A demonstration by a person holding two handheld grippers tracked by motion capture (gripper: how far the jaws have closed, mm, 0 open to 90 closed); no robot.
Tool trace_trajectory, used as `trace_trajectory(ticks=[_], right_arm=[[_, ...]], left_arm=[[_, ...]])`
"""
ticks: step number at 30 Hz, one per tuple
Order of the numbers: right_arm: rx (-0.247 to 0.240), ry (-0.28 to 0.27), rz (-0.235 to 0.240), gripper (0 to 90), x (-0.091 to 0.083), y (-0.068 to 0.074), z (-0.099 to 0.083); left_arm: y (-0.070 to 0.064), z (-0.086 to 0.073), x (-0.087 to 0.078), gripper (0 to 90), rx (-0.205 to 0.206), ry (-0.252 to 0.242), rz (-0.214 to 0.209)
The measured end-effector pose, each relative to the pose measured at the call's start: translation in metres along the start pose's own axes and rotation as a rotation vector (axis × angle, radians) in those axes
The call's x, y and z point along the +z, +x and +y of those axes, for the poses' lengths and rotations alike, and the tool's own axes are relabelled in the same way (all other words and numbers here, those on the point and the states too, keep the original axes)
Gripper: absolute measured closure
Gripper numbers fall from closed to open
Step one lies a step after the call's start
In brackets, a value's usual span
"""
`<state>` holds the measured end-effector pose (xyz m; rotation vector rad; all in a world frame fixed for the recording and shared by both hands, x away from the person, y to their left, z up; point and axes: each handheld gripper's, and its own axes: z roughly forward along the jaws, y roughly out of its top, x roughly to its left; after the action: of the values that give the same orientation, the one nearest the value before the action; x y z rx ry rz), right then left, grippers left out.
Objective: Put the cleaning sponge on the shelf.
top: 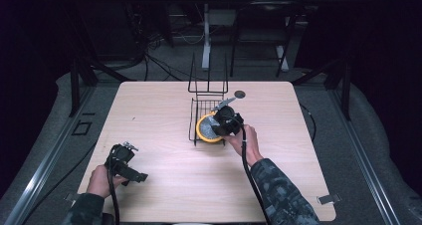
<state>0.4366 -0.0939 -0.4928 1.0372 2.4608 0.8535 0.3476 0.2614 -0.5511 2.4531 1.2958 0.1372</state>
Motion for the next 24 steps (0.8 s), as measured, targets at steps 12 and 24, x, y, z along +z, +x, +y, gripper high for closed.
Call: trace_trajectory(ticks=[12, 24], right_arm=[[-0.006, 0.022, 0.007, 67.6, 0.008, 0.002, -0.002], [-0.002, 0.012, -0.018, 69.5, 0.028, 0.004, 0.004]], left_arm=[[-0.001, 0.001, 0.001, 0.4, -0.004, 0.001, -0.004], [-0.001, 0.002, 0.001, 0.4, 0.008, 0.006, -0.005]])
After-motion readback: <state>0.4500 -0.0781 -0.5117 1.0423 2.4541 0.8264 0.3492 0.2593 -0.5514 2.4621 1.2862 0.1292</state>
